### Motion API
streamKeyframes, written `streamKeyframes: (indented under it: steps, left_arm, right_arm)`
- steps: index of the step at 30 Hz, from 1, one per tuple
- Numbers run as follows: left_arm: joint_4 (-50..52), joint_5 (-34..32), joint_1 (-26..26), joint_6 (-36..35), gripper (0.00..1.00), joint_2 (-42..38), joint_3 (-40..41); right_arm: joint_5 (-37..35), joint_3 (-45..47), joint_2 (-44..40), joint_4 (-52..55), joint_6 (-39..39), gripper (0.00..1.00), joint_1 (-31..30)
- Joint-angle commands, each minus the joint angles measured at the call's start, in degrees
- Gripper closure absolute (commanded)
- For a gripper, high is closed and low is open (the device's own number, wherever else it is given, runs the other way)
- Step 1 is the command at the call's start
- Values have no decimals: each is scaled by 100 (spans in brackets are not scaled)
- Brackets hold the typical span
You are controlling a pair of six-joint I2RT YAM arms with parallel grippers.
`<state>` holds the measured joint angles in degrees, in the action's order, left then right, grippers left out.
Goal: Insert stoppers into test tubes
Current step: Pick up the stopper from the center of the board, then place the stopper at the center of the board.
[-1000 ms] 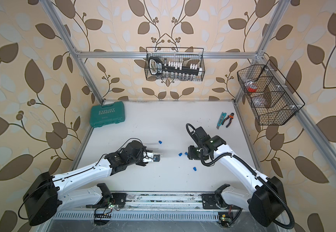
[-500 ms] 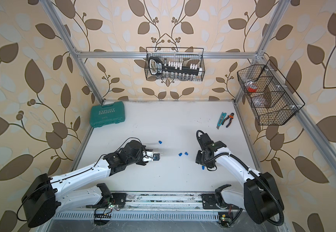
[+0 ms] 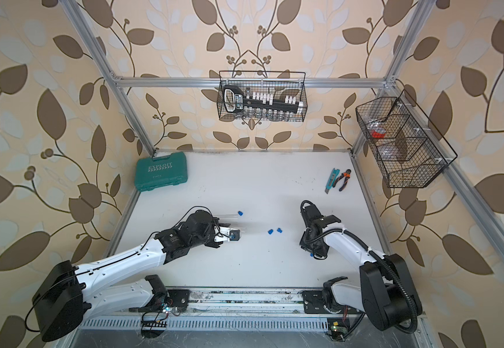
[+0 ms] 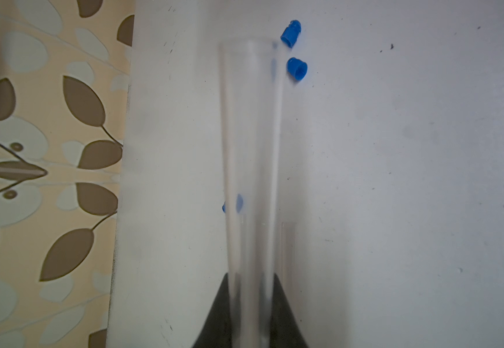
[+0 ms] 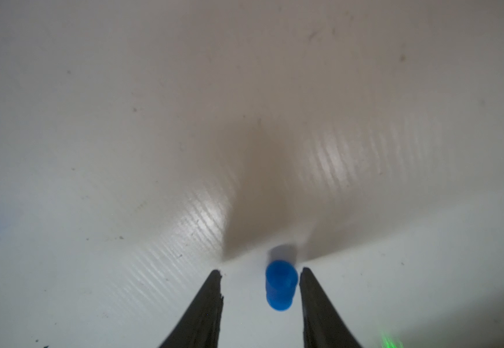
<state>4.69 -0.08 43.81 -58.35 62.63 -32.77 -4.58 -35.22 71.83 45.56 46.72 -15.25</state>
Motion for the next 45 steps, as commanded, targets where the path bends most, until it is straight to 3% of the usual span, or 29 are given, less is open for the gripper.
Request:
streamKeyframes:
  steps: [1,11,24,34,37,45]
  left_arm:
    - [-117,105,-22,10,100,-99,-40]
    - [-116,106,-19,-22,100,-155,-28]
    - [-134,80,-22,-61,100,-181,-15]
    - [-170,45,-21,-49,100,-206,10]
    - [109,-95,-21,124,100,-256,-94]
    - [285,-423,-168,727,100,-849,63]
  right_arm:
    - [-111,113,-126,129,245,62,52]
    - [20,237,-20,-7,420,68,84]
    - [36,179,-47,-39,383,87,89]
    - [416,-44,-257,45,459,90,55]
    - [735,-105,-485,78,1078,90,-139]
    - [327,-684,-286,-257,3614,89,-1845]
